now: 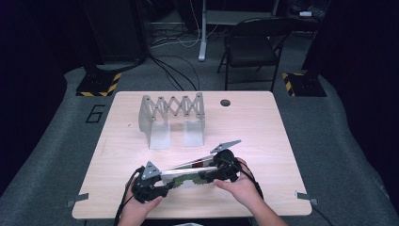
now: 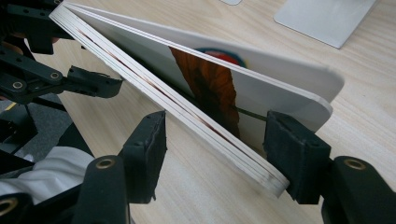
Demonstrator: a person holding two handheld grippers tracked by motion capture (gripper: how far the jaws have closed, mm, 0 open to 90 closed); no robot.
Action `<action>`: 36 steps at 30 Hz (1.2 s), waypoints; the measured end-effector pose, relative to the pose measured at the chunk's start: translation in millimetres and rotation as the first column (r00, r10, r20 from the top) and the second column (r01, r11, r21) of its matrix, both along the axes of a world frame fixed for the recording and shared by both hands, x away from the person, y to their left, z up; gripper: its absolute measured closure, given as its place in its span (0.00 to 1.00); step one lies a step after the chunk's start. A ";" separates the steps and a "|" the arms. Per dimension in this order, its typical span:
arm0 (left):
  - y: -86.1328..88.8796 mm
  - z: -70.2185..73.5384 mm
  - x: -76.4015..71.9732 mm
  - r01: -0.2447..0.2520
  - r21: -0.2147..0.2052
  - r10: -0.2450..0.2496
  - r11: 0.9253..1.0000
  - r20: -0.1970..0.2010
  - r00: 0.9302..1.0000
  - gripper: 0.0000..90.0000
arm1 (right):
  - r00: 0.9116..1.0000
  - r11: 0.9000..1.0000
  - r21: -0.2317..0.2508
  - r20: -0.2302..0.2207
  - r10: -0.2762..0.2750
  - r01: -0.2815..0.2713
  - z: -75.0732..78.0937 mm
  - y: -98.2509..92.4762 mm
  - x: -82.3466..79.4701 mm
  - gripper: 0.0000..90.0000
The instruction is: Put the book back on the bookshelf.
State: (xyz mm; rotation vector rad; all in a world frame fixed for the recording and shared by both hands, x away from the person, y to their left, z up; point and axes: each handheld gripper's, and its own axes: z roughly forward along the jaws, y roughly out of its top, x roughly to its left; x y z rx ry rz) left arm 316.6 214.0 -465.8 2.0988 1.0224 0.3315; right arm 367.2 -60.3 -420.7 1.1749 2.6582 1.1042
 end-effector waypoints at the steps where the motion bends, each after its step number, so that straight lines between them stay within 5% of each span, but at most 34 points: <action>1: -0.2 -0.6 0.0 -0.004 -0.015 0.004 1.000 0.000 1.000 0.56 | 1.000 1.000 0.002 0.006 0.004 -0.004 -0.6 -0.5 -0.4 0.43; 21: 3.9 -5.3 2.8 0.029 -0.031 -0.030 0.999 -0.013 0.999 0.51 | 1.000 0.999 0.023 0.016 -0.023 0.023 -3.8 -14.9 0.6 0.42; 36: 5.3 -3.8 6.2 0.049 -0.063 -0.050 0.997 -0.005 0.999 0.50 | 1.000 1.000 0.018 -0.010 -0.019 0.019 -24.1 -18.6 3.2 0.41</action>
